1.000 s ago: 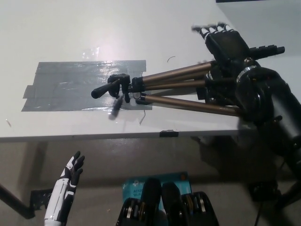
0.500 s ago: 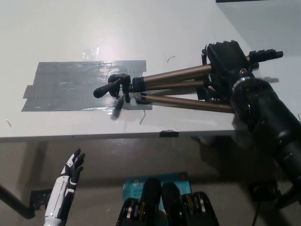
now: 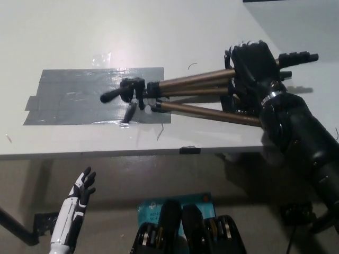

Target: A tripod is kept on the middle of the desk infront of the robot and the robot grabs one of its legs to pick it up and hands it to a person

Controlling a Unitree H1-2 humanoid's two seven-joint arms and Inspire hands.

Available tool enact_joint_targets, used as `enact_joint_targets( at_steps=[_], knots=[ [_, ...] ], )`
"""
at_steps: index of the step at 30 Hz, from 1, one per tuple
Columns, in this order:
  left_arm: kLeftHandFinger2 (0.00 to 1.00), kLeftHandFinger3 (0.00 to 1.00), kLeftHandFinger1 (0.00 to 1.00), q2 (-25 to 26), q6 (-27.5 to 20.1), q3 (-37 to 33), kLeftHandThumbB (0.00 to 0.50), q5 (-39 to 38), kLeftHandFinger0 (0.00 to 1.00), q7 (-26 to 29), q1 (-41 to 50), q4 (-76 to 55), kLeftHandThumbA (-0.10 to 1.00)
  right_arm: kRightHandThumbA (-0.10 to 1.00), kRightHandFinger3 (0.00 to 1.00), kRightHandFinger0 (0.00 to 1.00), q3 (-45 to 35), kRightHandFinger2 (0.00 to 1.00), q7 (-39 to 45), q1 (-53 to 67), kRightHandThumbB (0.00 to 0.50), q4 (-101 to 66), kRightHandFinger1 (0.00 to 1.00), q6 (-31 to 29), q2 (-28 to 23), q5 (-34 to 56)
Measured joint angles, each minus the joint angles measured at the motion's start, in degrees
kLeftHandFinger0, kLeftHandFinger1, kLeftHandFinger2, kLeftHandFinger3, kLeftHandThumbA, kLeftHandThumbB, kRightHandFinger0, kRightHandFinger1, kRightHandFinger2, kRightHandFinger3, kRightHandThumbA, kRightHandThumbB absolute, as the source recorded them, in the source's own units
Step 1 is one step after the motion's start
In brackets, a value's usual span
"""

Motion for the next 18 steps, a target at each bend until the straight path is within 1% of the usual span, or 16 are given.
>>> enact_joint_targets(
  at_steps=[1, 2, 3, 7, 8, 9, 10, 11, 12, 13, 14, 15, 16, 18],
  knots=[
    [1.00, 1.00, 1.00, 0.0, 0.0, 0.0, 0.000, 0.0, 0.93, 0.0, 0.0, 0.0, 1.00, -0.10, 0.94, 0.09, -0.5, 0.92, -0.2, 0.2, 0.173, -1.2, 0.59, -0.1, 0.0, 0.0],
    [1.00, 1.00, 1.00, 0.0, 0.0, -0.1, 0.000, 0.0, 0.92, 0.0, 0.0, 0.0, 1.00, -0.10, 0.96, 0.08, -1.2, 0.93, -0.3, 0.4, 0.182, -3.4, 0.59, -0.3, 0.0, 0.1],
    [1.00, 1.00, 1.00, 0.0, 0.0, -0.1, 0.000, 0.0, 0.94, 0.0, 0.0, 0.0, 1.00, -0.10, 1.00, 0.07, -1.8, 0.96, -0.4, 0.6, 0.185, -5.1, 0.60, -0.4, 0.0, 0.2],
    [1.00, 1.00, 1.00, 0.0, -0.1, -0.2, 0.002, -0.2, 0.95, -0.1, 0.0, 0.0, 1.00, -0.10, 1.00, 0.05, -4.6, 0.93, -1.1, 0.5, 0.205, -11.5, 0.58, -1.3, 0.2, 0.8],
    [1.00, 1.00, 1.00, 0.1, -0.1, -0.2, 0.012, -0.3, 0.94, -0.1, 0.0, 0.0, 1.00, -0.10, 1.00, 0.05, -5.5, 0.93, -1.4, 0.3, 0.213, -12.9, 0.57, -1.7, 0.3, 1.1],
    [1.00, 1.00, 1.00, 0.2, -0.1, -0.2, 0.021, -0.3, 0.94, -0.1, 0.0, 0.0, 1.00, -0.10, 0.97, 0.05, -6.2, 0.92, -1.8, -0.1, 0.215, -13.9, 0.57, -2.0, 0.4, 1.4],
    [1.00, 1.00, 1.00, 0.2, -0.2, -0.2, 0.020, -0.4, 0.93, -0.1, 0.0, 0.0, 1.00, -0.10, 0.93, 0.06, -6.9, 0.91, -2.4, -0.9, 0.216, -14.6, 0.56, -2.3, 0.5, 1.6],
    [1.00, 1.00, 1.00, 0.3, -0.2, -0.3, 0.009, -0.5, 0.91, -0.1, 0.0, 0.0, 1.00, -0.10, 0.86, 0.07, -7.2, 0.86, -2.7, -1.3, 0.213, -14.8, 0.53, -2.4, 0.5, 1.6],
    [1.00, 1.00, 0.99, 0.3, -0.2, -0.3, 0.003, -0.6, 0.90, -0.1, 0.0, 0.0, 1.00, -0.10, 0.82, 0.03, -7.4, 0.82, -2.9, -1.8, 0.201, -14.8, 0.48, -2.6, 0.5, 1.6],
    [0.99, 1.00, 0.99, 0.3, -0.2, -0.3, 0.000, -0.7, 0.91, -0.1, 0.1, 0.0, 1.00, -0.10, 0.76, 0.00, -7.5, 0.79, -3.1, -2.2, 0.206, -14.7, 0.42, -2.7, 0.5, 1.6],
    [0.99, 1.00, 0.99, 0.3, -0.2, -0.4, 0.000, -0.7, 0.92, -0.1, 0.2, 0.0, 1.00, -0.10, 0.75, 0.00, -7.5, 0.78, -3.5, -2.6, 0.207, -14.2, 0.39, -3.0, 0.5, 1.6],
    [0.98, 1.00, 0.99, 0.3, -0.2, -0.5, 0.007, -0.7, 0.94, -0.1, 0.2, -0.1, 1.00, -0.10, 0.74, 0.00, -7.4, 0.78, -3.7, -3.1, 0.203, -13.3, 0.38, -3.4, 0.5, 1.5],
    [0.98, 1.00, 0.98, 0.3, -0.2, -0.5, 0.004, -0.6, 0.94, -0.1, 0.3, -0.2, 1.00, -0.10, 0.73, 0.00, -7.2, 0.79, -4.1, -3.5, 0.202, -11.5, 0.38, -3.7, 0.5, 1.4],
    [0.98, 1.00, 0.99, 0.3, -0.2, -0.6, 0.022, -0.6, 0.95, -0.1, 0.3, -0.2, 1.00, -0.10, 0.67, 0.00, -6.4, 0.76, -4.6, -4.5, 0.210, -7.8, 0.36, -4.5, 0.7, 1.3]
  ],
)
